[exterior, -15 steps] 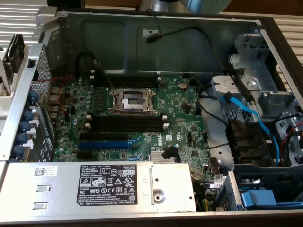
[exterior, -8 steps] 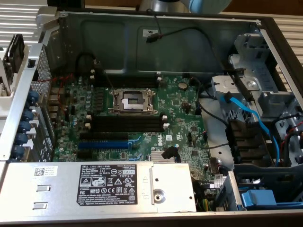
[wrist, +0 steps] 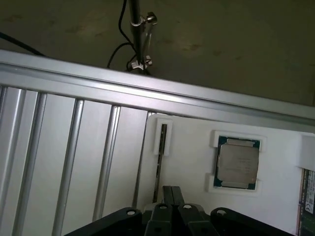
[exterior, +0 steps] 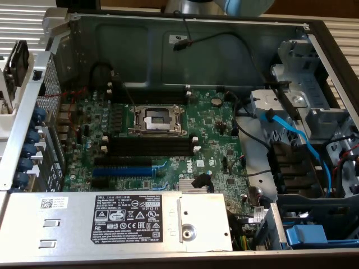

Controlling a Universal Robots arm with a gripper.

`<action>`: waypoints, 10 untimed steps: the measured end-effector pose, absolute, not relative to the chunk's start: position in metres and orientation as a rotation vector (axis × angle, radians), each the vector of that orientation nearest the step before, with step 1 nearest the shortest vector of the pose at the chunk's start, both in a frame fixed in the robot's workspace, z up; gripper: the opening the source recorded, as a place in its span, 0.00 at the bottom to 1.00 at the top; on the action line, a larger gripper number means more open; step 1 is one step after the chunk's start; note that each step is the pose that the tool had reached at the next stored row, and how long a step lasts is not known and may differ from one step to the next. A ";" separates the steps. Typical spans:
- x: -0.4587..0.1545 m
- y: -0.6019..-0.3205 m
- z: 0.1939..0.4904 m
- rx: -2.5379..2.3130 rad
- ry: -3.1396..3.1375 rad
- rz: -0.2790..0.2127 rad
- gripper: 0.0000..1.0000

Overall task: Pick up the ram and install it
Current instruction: 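Pick up the ram and move it above insertion slot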

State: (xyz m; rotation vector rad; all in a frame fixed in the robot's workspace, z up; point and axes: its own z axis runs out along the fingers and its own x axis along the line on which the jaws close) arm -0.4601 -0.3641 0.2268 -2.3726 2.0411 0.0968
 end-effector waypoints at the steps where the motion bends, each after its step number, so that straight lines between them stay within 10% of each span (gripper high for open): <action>1: -0.460 -0.364 0.226 -2.380 2.048 0.083 0.10; 10: -0.462 -0.362 0.224 -2.374 2.044 -0.038 0.10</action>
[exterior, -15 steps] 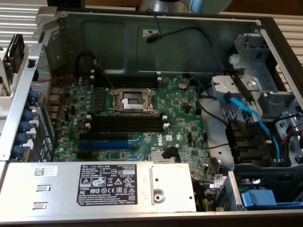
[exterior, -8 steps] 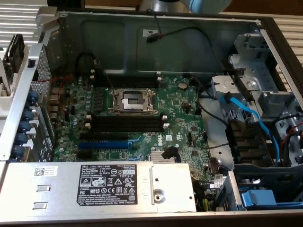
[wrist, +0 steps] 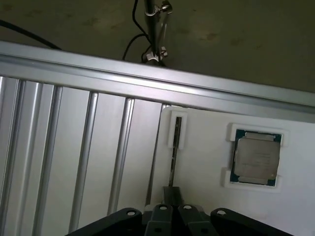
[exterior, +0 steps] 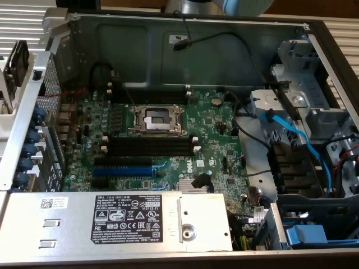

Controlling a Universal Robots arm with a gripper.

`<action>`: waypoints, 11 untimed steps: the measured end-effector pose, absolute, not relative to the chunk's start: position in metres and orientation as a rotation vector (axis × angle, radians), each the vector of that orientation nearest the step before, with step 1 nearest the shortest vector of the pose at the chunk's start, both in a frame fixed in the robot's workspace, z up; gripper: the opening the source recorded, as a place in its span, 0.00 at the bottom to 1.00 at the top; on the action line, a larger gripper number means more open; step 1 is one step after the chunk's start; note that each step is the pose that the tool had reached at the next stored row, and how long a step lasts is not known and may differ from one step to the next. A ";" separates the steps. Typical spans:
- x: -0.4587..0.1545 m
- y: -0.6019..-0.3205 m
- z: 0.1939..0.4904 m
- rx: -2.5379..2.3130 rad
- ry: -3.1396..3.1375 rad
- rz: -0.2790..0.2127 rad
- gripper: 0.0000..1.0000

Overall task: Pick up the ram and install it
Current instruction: 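Pick up the ram and move it above insertion slot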

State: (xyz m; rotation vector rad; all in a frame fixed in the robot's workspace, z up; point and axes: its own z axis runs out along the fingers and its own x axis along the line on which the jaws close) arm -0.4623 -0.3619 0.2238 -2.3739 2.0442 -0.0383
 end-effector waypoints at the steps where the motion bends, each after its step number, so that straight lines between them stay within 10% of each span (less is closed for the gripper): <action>1: -0.462 -0.362 0.223 -2.371 2.042 -0.045 0.10; 11: -0.462 -0.362 0.218 -2.368 2.039 -0.051 0.10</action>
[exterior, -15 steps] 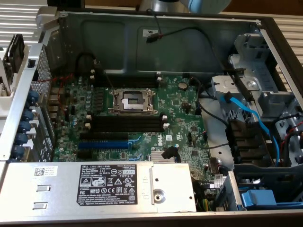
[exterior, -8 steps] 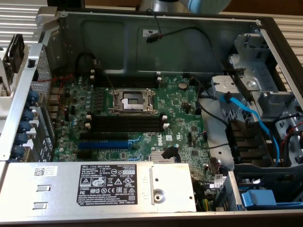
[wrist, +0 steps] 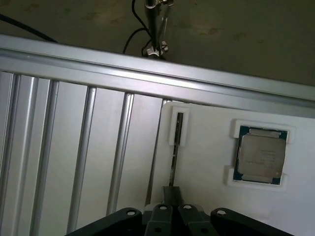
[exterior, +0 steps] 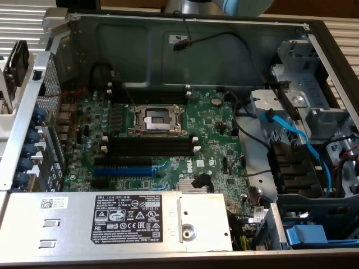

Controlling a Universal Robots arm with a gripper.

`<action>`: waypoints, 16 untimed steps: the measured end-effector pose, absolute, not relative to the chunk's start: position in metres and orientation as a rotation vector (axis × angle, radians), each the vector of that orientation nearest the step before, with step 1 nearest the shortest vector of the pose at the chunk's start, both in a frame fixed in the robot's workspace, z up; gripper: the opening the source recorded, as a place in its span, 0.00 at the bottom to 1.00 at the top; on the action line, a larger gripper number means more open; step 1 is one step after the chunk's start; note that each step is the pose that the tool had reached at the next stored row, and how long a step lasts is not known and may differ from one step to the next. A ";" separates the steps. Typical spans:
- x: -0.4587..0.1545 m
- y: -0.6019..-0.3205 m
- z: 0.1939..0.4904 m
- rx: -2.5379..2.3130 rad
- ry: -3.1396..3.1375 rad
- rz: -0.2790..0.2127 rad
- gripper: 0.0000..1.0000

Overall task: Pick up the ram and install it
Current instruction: 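Pick up the ram and move it above insertion slot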

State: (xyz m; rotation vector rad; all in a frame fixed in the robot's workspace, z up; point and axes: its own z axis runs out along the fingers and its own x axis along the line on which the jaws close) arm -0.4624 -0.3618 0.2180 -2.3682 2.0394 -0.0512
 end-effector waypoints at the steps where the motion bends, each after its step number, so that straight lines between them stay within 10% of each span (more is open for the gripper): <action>1: -0.462 -0.362 0.218 -2.368 2.039 -0.051 0.10; 16: -0.462 -0.362 0.218 -2.368 2.039 -0.051 0.25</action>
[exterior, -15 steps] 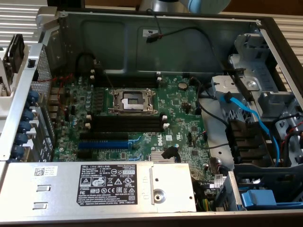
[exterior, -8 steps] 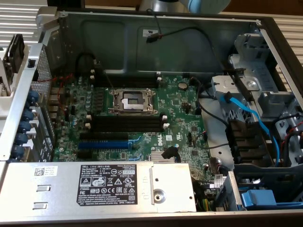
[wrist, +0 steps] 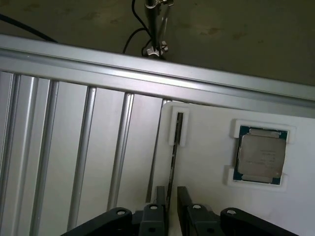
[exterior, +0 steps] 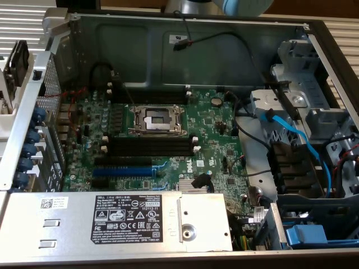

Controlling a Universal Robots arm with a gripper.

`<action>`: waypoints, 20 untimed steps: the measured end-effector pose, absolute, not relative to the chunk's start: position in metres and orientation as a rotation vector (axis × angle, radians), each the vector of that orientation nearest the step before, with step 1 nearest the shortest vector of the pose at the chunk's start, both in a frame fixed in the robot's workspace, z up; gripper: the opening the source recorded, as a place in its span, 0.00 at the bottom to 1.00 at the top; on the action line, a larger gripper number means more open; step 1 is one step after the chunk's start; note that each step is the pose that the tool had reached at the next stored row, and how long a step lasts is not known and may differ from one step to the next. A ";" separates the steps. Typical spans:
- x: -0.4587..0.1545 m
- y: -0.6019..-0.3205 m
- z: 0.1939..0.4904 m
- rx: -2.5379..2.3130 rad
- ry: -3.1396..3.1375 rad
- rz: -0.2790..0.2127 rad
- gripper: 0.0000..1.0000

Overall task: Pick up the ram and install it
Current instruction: 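Pick up the ram and move it above insertion slot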

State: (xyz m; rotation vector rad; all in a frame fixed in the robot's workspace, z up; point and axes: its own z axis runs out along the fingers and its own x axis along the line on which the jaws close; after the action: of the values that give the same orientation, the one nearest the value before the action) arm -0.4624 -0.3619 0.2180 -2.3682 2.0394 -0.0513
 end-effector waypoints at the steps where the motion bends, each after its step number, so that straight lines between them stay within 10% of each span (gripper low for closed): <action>1: -0.462 -0.362 0.218 -2.368 2.039 -0.051 0.25; 20: -0.462 -0.363 0.214 -2.372 2.053 -0.030 0.25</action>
State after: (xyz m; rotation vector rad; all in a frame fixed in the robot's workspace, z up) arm -0.4624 -0.3625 0.2143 -2.3723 2.0534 -0.0299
